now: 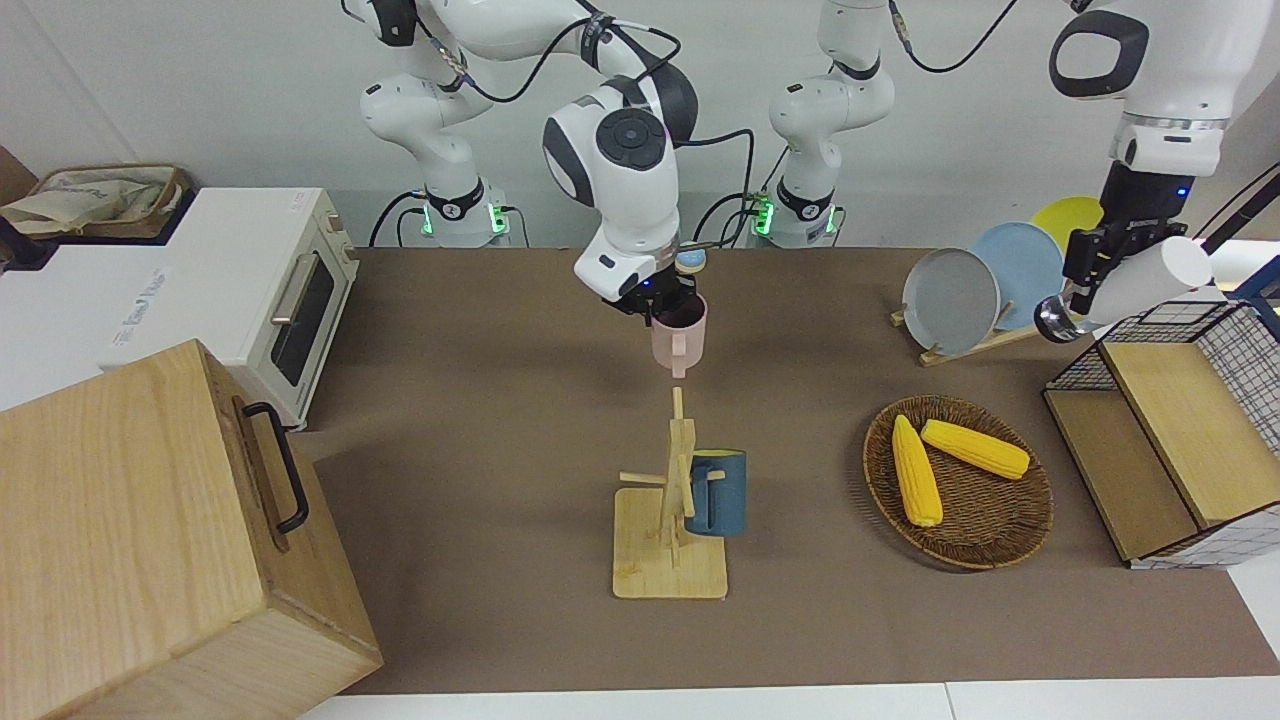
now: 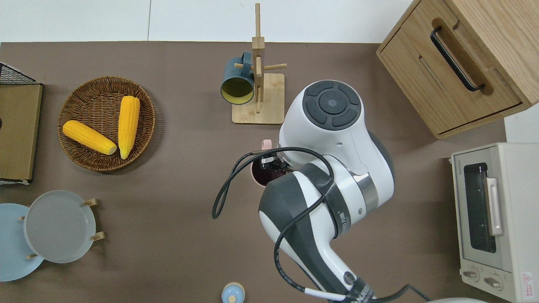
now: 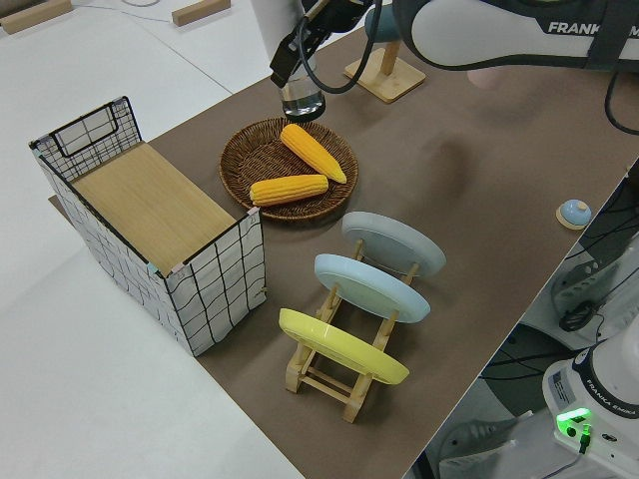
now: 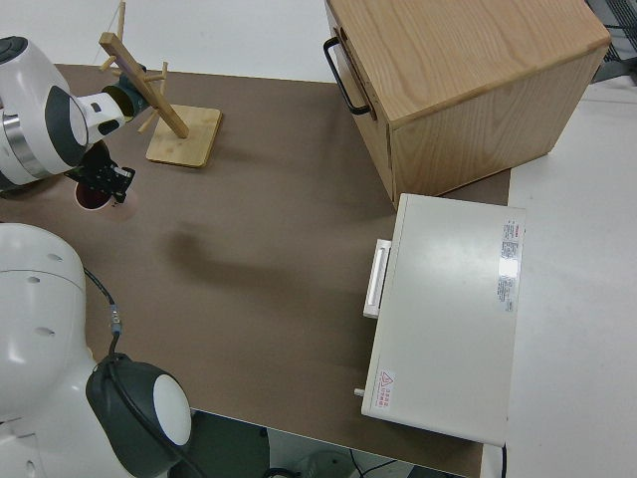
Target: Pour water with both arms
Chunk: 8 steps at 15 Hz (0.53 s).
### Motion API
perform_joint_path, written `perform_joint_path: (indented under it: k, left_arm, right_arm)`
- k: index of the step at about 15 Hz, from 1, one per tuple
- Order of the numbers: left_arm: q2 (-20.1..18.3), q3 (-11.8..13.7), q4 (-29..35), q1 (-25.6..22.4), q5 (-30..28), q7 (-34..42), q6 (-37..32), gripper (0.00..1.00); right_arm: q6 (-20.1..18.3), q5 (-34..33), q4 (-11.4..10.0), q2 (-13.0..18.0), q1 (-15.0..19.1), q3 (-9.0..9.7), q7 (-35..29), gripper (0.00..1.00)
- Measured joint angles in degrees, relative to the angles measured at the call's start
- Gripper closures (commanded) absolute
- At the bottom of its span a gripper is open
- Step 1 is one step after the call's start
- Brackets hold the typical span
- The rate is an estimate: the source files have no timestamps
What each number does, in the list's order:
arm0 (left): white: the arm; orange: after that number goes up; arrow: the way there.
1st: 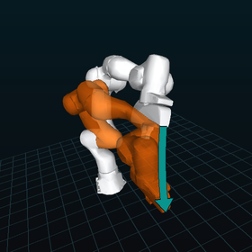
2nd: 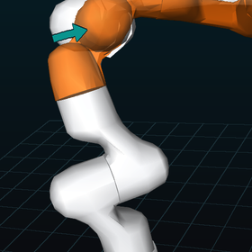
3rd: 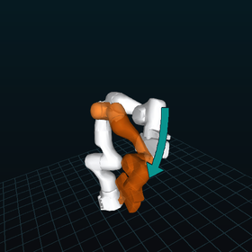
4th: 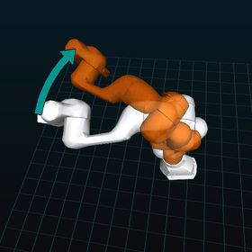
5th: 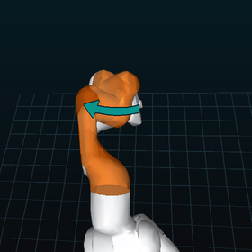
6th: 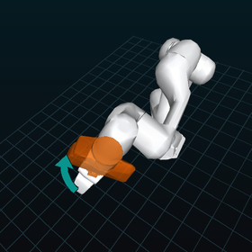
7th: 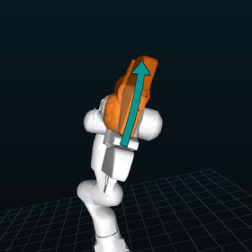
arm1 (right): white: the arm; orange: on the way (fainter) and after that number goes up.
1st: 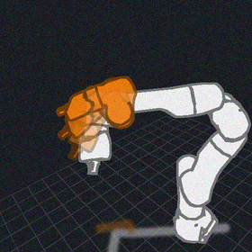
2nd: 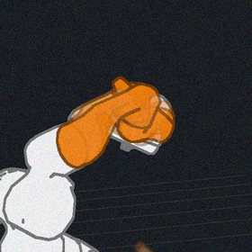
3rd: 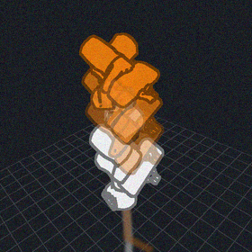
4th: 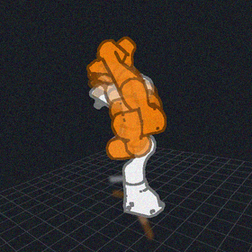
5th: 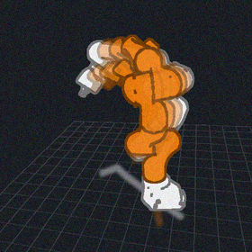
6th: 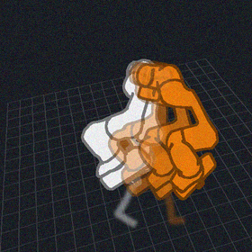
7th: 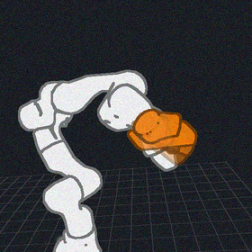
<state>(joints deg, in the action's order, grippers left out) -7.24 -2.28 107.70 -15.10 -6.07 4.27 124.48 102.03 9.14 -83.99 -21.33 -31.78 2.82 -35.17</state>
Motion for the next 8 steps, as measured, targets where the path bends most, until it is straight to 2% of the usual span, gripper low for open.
perform_joint_path:
  k: [3,8]
  left_arm:
    - [-6.4,-3.9,8.7,0.4,0.9,-4.0,-0.1,1.0]
    - [-12.2,-8.8,17.1,0.5,1.0,-7.8,-0.1,1.0]
  right_arm:
    - [6.0,3.7,0.1,-3.8,-3.9,-0.04,-7.2,1.0]
    - [11.2,8.2,0.1,-6.7,-4.4,-0.19,-10.4,1.0]
